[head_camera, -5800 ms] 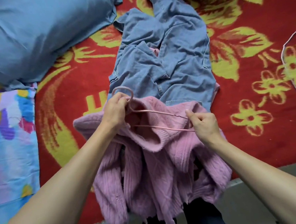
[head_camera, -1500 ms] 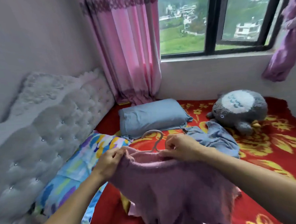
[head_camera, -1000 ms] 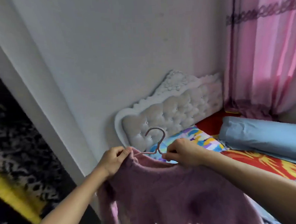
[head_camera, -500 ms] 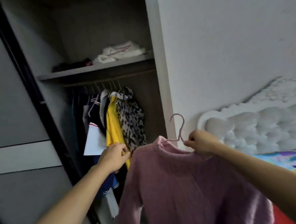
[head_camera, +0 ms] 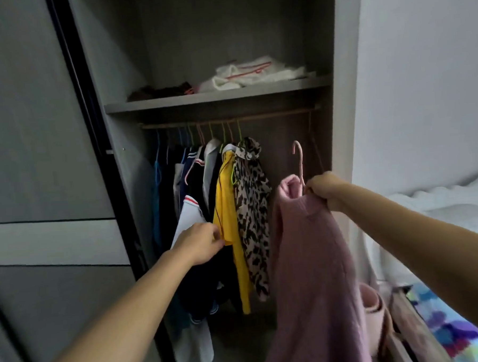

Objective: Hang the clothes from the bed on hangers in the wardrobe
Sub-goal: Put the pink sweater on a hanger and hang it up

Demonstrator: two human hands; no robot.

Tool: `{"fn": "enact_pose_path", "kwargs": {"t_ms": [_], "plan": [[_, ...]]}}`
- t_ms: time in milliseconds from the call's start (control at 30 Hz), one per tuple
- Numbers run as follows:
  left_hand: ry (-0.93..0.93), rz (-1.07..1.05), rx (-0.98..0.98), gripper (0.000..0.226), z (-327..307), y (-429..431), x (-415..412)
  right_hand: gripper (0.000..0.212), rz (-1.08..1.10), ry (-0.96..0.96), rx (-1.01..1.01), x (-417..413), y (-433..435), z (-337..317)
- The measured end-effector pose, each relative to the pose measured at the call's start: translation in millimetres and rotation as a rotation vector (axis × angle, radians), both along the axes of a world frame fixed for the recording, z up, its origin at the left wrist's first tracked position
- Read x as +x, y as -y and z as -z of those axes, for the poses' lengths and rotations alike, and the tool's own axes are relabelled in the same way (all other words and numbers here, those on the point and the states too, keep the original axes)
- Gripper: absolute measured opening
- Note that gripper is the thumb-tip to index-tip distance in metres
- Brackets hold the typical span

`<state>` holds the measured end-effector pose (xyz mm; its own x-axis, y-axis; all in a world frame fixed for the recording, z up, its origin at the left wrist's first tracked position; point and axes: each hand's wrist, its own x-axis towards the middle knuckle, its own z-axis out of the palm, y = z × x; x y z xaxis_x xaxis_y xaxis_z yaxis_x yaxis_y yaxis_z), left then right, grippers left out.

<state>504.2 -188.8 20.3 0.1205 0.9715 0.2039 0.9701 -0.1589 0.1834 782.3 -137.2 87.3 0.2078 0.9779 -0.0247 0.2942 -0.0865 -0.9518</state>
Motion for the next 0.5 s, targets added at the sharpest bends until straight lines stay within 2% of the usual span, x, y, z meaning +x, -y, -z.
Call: {"fn": "enact_pose_path", "kwargs": {"t_ms": [67, 200, 333, 400, 500], "plan": [[0.003, 0.003, 0.005, 0.023, -8.6, -29.5, -4.1, 0.012, -0.006, -0.036, 0.029, -8.0, -28.8, -14.1], [-0.009, 0.000, 0.069, 0.023, -29.1, -100.2, -12.6, 0.017, -0.045, -0.224, 0.061, -19.5, -107.4, -37.1], [-0.014, -0.004, 0.138, 0.022, -50.7, -172.4, -20.1, 0.027, 0.020, -0.202, 0.165, -38.2, -187.0, -54.9], [0.023, -0.012, 0.190, 0.024, -56.4, -199.9, -23.6, 0.028, -0.002, -0.191, 0.193, -48.7, -218.7, -63.5], [0.054, -0.005, 0.214, 0.025, -58.0, -234.2, -31.5, 0.024, 0.078, -0.190, 0.198, -59.9, -264.8, -71.7]]}}
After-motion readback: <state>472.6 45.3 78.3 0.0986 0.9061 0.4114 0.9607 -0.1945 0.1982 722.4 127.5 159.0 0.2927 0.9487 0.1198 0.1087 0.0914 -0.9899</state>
